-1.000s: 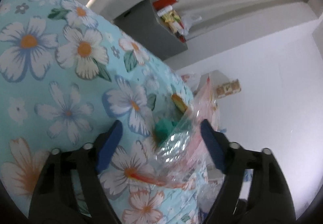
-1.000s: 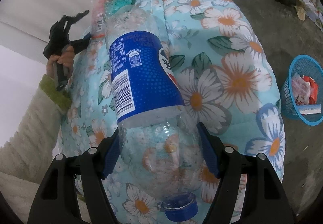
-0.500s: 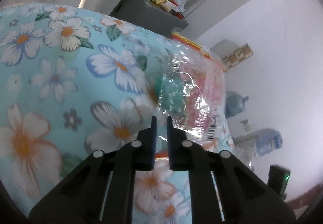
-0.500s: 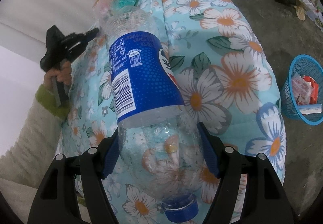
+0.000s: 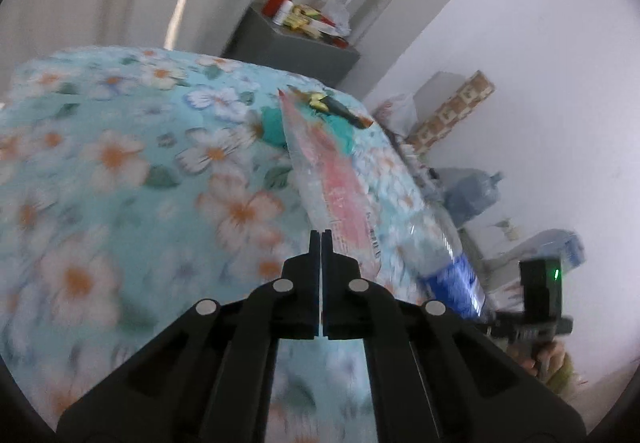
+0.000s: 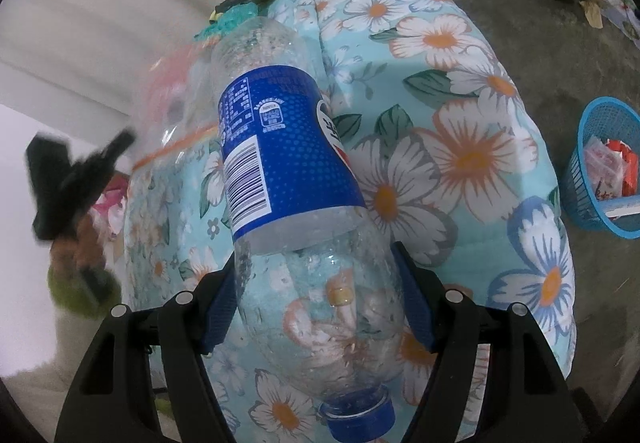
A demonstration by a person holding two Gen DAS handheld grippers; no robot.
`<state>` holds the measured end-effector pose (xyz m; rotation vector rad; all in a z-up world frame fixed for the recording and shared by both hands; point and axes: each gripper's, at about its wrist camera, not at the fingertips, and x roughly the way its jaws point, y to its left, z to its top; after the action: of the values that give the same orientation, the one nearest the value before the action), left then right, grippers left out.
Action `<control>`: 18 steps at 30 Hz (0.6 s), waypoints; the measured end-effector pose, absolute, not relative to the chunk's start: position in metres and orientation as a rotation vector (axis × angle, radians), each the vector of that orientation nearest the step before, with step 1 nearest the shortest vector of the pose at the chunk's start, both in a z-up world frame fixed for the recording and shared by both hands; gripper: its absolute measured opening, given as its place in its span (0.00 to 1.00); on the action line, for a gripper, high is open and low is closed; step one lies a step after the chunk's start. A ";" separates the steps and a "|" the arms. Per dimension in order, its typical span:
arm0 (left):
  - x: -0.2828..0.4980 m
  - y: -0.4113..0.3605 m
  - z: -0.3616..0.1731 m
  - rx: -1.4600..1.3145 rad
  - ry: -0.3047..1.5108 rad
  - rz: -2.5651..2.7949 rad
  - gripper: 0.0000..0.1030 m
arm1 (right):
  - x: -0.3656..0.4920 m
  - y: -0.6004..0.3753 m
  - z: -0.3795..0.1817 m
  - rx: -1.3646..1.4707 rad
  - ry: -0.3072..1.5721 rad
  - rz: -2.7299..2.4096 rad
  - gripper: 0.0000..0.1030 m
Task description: Collect trash
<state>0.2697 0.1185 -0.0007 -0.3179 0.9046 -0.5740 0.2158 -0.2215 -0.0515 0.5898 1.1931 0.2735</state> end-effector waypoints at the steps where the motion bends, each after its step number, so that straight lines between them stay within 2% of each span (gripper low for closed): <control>1: 0.258 0.121 0.007 -0.299 0.892 -0.558 0.00 | 0.216 -0.221 -0.051 0.588 1.191 0.271 0.67; 4: 0.216 0.133 0.038 -0.257 0.845 -0.543 0.00 | 0.214 -0.218 -0.051 0.564 1.187 0.263 0.67; 10: 0.159 0.139 0.075 -0.235 0.886 -0.590 0.00 | 0.213 -0.214 -0.050 0.544 1.178 0.252 0.67; 18: 0.136 0.093 0.041 -0.149 0.933 -0.563 0.00 | 0.210 -0.214 -0.050 0.545 1.161 0.239 0.67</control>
<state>0.1360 0.0933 0.0415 -0.1494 0.9326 -0.5629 0.2103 -0.2136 -0.0496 0.5450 1.1613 0.2390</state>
